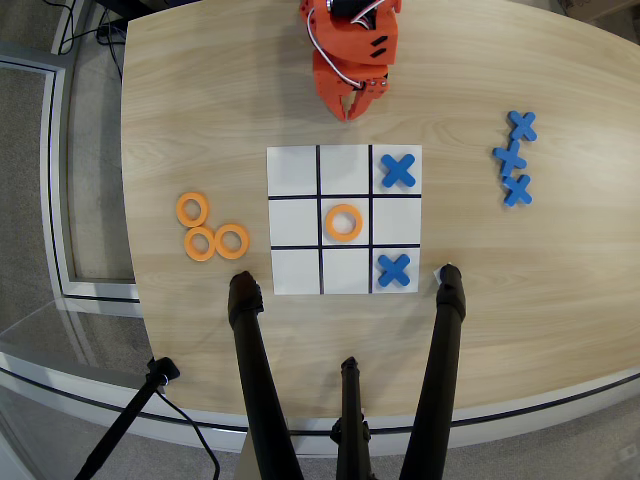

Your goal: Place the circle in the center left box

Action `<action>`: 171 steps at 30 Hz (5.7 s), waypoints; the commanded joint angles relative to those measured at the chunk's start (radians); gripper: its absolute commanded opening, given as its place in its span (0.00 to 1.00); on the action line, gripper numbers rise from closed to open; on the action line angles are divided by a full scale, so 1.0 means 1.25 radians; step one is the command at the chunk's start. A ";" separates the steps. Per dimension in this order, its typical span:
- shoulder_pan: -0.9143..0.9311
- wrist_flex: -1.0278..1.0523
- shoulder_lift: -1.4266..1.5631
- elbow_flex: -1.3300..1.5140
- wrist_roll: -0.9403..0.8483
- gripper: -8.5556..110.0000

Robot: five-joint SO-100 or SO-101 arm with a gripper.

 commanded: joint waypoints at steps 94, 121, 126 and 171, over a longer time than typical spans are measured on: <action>0.393 -0.227 -1.835 -1.540 0.022 0.21; 0.399 -0.155 -1.976 -1.627 0.037 0.20; 0.398 -0.113 -1.981 -1.627 0.056 0.16; -0.299 -0.200 -1.014 -0.844 0.266 0.07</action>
